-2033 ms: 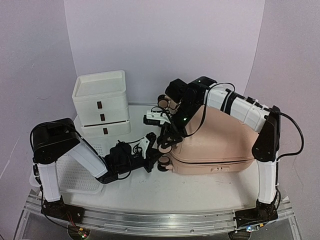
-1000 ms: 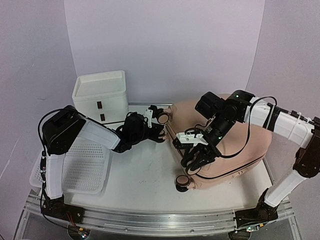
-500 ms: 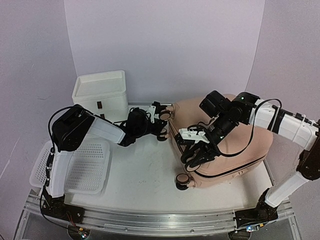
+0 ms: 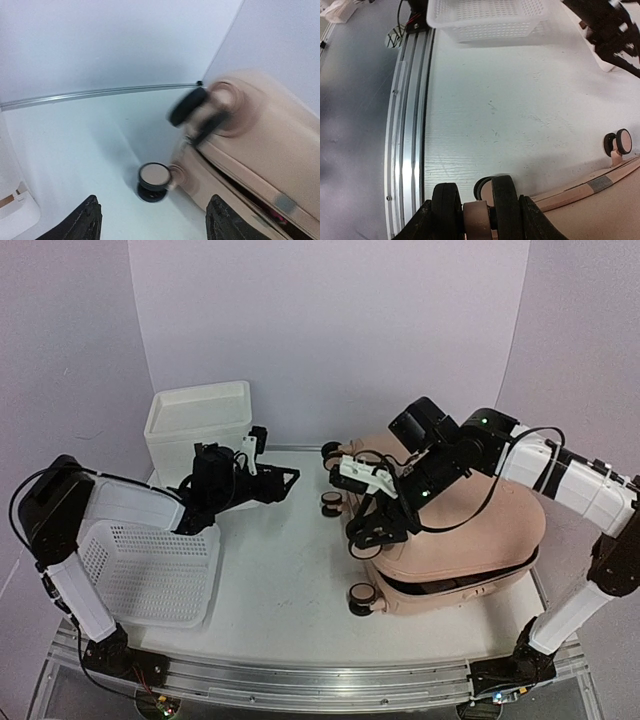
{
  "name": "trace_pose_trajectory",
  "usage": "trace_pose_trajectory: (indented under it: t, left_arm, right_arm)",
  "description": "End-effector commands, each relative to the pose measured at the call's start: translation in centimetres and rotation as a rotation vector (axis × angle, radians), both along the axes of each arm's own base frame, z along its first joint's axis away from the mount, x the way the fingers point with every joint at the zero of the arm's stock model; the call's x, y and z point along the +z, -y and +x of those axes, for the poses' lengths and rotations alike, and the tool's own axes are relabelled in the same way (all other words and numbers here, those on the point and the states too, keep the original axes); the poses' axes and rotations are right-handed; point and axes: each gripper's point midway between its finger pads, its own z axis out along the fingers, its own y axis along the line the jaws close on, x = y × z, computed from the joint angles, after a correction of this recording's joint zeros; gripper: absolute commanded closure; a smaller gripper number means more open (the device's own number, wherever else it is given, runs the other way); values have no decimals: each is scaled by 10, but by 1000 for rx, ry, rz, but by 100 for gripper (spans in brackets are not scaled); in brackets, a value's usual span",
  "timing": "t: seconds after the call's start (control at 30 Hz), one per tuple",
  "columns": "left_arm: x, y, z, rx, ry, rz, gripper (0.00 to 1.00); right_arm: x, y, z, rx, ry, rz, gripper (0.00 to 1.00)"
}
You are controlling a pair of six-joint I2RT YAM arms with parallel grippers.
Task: Open, take out, and arrange the luggage
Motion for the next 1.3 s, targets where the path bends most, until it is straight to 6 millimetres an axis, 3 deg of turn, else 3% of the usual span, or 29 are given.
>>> trace_pose_trajectory:
  t: [0.0, 0.03, 0.17, 0.37, 0.57, 0.63, 0.83, 1.03, 1.1, 1.2, 1.27]
  left_arm:
    - [30, 27, -78, -216, 115, 14, 27]
    - [25, 35, -102, -271, 137, 42, 27]
    - [16, 52, -154, -409, 189, 78, 28]
    - [15, 67, -191, -504, 234, -13, 29]
    - [27, 112, -218, -590, 321, -53, 27]
    - [31, 124, -218, -596, 338, -77, 27]
    - [40, 152, -220, -631, 351, -151, 25]
    - [63, 168, -230, -710, 358, -232, 22]
    - [71, 169, -234, -736, 367, -255, 21]
    - [83, 168, -235, -740, 362, -286, 21]
    - [90, 168, -234, -735, 364, -303, 22]
  right_arm:
    - [22, 7, 37, -449, -185, -34, 100]
    - [29, 4, 41, -457, -176, -19, 100]
    - [50, -6, 62, -507, -118, 32, 100]
    - [66, -17, 91, -564, -32, 76, 100]
    - [77, -28, 108, -633, -40, 122, 100]
    - [78, -30, 110, -650, -54, 136, 100]
    - [80, -38, 119, -714, -94, 177, 100]
    - [80, -44, 128, -735, -95, 193, 100]
    - [78, -41, 132, -761, -81, 184, 89]
    - [77, -24, 136, -832, -38, 137, 45]
    - [81, -5, 133, -879, -1, 89, 32]
